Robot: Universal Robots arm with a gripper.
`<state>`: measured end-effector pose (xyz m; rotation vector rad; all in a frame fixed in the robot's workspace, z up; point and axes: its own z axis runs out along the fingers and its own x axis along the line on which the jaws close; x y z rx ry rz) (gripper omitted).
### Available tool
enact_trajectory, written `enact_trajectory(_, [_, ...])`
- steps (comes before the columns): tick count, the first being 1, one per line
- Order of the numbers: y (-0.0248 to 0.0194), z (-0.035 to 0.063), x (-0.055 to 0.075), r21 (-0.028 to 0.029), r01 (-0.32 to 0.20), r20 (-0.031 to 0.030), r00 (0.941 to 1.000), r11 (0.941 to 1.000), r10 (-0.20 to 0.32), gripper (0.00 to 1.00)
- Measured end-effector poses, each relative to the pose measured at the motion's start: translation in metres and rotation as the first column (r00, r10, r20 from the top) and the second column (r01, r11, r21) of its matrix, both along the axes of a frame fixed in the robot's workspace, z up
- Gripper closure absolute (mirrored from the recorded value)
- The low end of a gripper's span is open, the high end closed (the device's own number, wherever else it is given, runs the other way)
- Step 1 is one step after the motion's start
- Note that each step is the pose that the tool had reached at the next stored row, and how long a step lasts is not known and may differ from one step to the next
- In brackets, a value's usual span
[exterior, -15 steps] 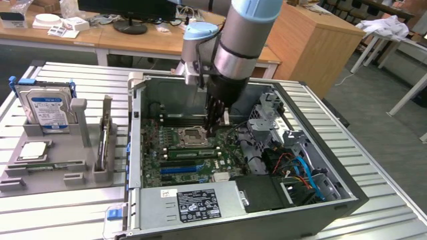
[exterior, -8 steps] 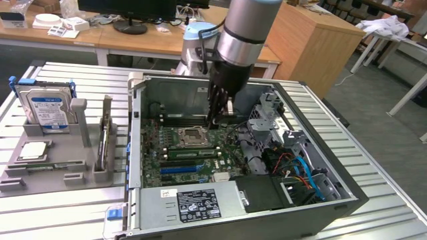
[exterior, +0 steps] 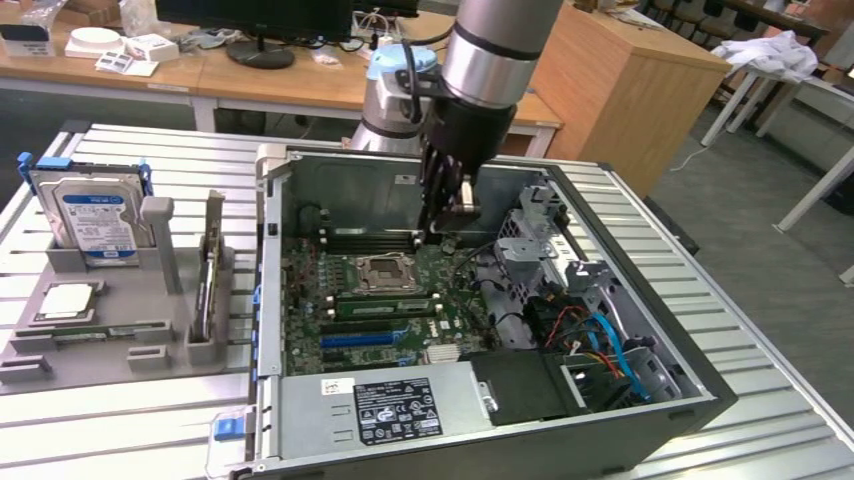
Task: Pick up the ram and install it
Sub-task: 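Insert the ram into the slot, then press down the ram until it locks into place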
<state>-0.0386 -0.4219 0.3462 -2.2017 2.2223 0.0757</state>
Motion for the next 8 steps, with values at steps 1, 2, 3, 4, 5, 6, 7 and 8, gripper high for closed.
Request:
enact_trajectory(1, [0.0000,0.0022,0.0000,-0.0003,0.000,0.0001,1.0000,1.0000,0.000,0.69])
enact_trajectory(2, [0.0000,0.0041,0.0000,-0.0008,0.000,0.0000,1.0000,1.0000,0.000,0.69])
enact_trajectory(3, [0.0000,0.0048,0.0000,-0.0010,0.000,0.0000,1.0000,1.0000,0.000,0.69])
enact_trajectory(4, [0.0000,0.0048,0.0000,-0.0010,0.000,0.0001,1.0000,1.0000,0.000,0.69])
enact_trajectory(5, [0.0000,0.0049,0.0000,-0.0011,0.000,0.0000,1.0000,1.0000,0.000,0.69])
enact_trajectory(6, [0.0000,0.0049,0.0000,-0.0011,0.000,0.0000,1.0000,1.0000,0.000,0.69])
enact_trajectory(7, [0.0000,0.0049,0.0000,-0.0011,0.000,0.0000,1.0000,1.0000,0.000,0.69])
enact_trajectory(8, [0.0000,0.0049,0.0000,-0.0011,0.000,0.0000,1.0000,1.0000,0.000,0.69])
